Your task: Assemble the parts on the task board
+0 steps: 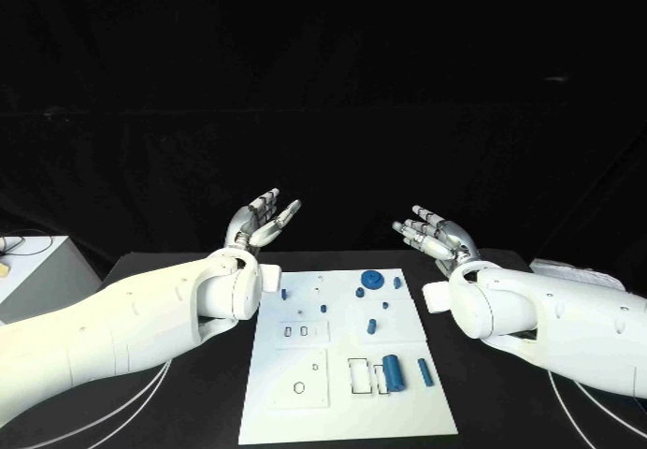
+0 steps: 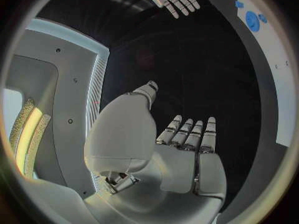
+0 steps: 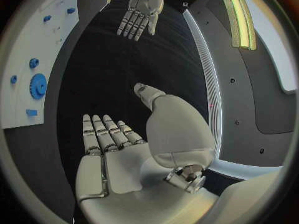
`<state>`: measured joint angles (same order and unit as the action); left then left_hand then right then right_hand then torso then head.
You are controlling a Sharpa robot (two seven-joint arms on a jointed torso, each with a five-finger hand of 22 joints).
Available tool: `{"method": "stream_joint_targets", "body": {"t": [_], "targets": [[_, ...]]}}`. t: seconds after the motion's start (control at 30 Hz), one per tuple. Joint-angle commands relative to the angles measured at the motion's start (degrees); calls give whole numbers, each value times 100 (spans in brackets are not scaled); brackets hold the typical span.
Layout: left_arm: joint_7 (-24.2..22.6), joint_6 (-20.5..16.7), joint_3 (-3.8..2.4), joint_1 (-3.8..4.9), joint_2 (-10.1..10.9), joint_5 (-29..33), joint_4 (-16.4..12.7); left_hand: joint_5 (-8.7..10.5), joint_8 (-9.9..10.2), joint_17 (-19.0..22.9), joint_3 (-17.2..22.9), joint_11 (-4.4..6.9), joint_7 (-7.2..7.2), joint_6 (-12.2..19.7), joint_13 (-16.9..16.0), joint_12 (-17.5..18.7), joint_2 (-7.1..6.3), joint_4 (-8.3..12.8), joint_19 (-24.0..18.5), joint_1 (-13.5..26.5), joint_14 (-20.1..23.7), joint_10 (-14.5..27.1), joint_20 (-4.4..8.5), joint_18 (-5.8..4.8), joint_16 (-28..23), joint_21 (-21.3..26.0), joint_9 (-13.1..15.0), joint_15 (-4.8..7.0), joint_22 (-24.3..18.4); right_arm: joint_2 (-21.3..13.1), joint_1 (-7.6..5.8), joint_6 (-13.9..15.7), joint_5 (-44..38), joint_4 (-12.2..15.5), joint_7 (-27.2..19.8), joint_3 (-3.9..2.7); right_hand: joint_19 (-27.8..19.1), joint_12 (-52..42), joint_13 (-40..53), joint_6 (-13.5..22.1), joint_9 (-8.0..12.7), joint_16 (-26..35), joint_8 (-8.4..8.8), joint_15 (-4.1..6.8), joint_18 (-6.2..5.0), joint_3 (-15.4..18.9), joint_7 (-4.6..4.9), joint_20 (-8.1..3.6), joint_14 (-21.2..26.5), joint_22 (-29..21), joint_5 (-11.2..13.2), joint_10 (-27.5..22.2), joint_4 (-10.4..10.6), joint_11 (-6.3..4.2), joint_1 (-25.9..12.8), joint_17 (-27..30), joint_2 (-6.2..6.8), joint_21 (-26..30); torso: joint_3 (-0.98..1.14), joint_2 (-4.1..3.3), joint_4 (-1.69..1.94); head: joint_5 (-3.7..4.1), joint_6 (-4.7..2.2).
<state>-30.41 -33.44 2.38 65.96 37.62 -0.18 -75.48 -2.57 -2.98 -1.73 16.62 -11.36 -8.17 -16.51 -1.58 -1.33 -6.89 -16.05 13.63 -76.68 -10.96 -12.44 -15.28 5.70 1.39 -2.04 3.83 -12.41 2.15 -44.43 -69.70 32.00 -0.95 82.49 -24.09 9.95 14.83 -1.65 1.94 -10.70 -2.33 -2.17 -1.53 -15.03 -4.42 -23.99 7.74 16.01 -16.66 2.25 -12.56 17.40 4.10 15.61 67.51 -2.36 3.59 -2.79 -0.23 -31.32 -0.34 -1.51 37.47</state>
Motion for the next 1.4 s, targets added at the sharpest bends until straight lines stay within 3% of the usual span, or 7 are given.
{"method": "stream_joint_targets", "body": {"t": [0.03, 0.23, 0.33, 0.43, 0.57, 1.03, 1.4], "targets": [[-240, 622, 7, 38, -49, -127, 77, -41, -52, -15, 87, -47, -584, -105, -14, -37, -21, -46, 40, -286, -41, -77, -85, 142, 30, -43, 23, -62, 14, 13, -107, -1012, -285, -100, 312, 90, 283, -73, 37, -283, -53, -226, -74, 25, -136, -224, 959, 69, -914, 52, -139, 426, -91, 11, 330, -144, -14, -127, 0, 0, -1, -1, 3], [-241, 625, 8, 39, -51, -127, 81, -37, -92, -52, 108, -98, -630, -241, -35, -66, 33, -35, 242, -285, -238, -294, -142, 84, 74, -132, 53, -193, 58, 17, -204, -1221, -327, -176, 384, 188, 1140, -157, 92, -1422, -293, -444, -407, 154, -275, -429, 931, 65, -1854, 176, -62, 1296, -405, -62, 571, -277, 24, -437, 0, 0, -1, -1, 3], [-127, 963, 8, 42, 66, -148, 147, -41, -158, -203, 139, -245, -756, -448, -67, -114, 66, -21, 932, -270, -1075, -715, -155, -7, 291, -399, 101, -240, 193, 163, -335, -1199, -2558, -703, 539, 118, 2678, -366, 180, -2587, -532, -739, -776, 352, -491, -601, 833, 41, -2999, 401, -32, 2863, -633, -215, 737, -437, 98, -1033, -2, -12, 0, -8, 165], [-61, 1080, 8, 43, 139, -241, 121, -44, -485, -664, 204, -262, -779, -1390, -286, -598, 132, 2, 2526, -210, -3214, -2936, -122, 244, 1097, -1082, 318, 40, 514, 212, -382, -1247, -3293, -845, 638, 112, 2993, -405, 183, -3404, -687, -836, -1032, 471, -587, -696, 729, 14, -3339, 430, -20, 3404, -731, -329, 794, -473, 159, -1181, -2, -19, -5, -8, 200], [73, 1332, 8, 47, 372, -526, -75, -42, -1078, -1217, 380, 22, -628, -2857, -332, -893, 116, 119, 3430, -212, -4396, -4128, 23, 488, 1989, -1693, 665, 415, 741, 290, -452, -1394, -4872, -968, 1006, 107, 3575, -395, 181, -3900, -742, -1118, -1192, 713, -605, -701, 641, -220, -4127, 596, 66, 4053, -801, -491, 825, -612, 262, -1598, 2, -60, 2, -4, 236], [281, 2031, -1, 127, 1258, -654, -1268, -39, -1362, -2562, 990, 303, -392, -3279, -327, -704, -197, 409, 4093, -267, -4908, -5047, 451, 464, 3468, -2739, 974, 769, 1254, 397, -782, -1533, -8135, -727, 2308, 105, 4534, -200, 203, -4585, -743, -2098, -1154, 1387, -607, -500, 223, -947, -6283, 1867, 219, 5151, -671, -976, 882, -1723, 623, -3669, -3, -462, 136, 172, 183], [235, 2355, -56, 207, 1785, -870, -1966, -41, -1470, -3429, 1148, 365, -344, -3268, -391, -624, -271, 501, 4011, -46, -4962, -5210, 570, 460, 4654, -3739, 1182, 854, 1885, 377, -918, -1778, -9754, -357, 3143, 108, 4954, -195, 234, -4586, -876, -3207, -1054, 1473, -592, -658, 62, -1048, -6739, 2357, 570, 5127, -214, -1078, 722, -2712, 955, -4230, -40, -766, 250, 317, 97]]}}
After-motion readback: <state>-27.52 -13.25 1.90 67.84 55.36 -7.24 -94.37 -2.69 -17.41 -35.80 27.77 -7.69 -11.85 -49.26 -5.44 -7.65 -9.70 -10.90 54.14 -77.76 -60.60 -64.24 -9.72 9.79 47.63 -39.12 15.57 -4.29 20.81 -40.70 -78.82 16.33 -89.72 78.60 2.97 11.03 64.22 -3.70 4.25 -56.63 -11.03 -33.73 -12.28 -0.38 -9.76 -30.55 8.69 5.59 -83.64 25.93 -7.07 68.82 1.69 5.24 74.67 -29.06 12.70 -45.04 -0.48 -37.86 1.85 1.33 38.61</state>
